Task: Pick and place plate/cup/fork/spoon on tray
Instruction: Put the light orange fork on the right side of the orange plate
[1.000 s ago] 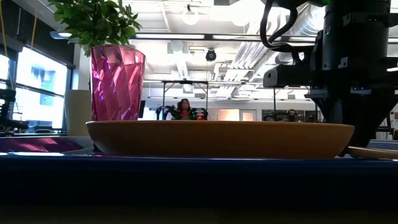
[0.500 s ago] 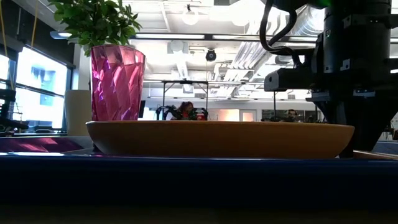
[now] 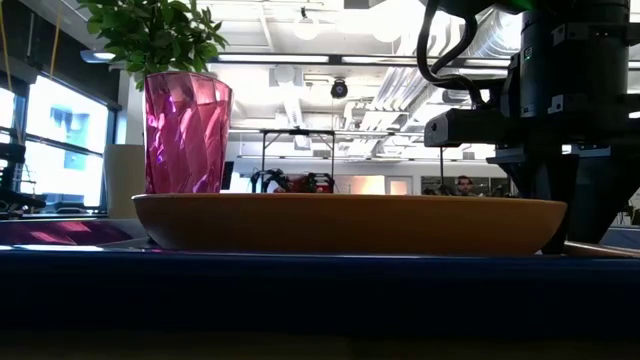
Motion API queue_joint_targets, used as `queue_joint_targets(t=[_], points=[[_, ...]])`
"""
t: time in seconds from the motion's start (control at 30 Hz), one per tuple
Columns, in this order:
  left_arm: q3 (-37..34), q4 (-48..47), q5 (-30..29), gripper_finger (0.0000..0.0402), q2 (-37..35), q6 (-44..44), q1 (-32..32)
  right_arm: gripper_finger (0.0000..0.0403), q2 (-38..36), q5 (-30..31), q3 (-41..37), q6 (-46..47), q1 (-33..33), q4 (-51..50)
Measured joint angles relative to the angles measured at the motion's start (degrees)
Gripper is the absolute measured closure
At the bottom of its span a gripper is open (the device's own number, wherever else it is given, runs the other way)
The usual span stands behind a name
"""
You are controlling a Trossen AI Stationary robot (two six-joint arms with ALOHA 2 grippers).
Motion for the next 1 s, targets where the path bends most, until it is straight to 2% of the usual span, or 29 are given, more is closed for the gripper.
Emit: queue_joint_targets(t=[1.0], points=[[0.0, 0.0, 0.1, 0.0314, 0.0, -0.5, 0.0, 0.0330, -1.0, -0.7, 0.0, 0.4, 0.0, -0.5]])
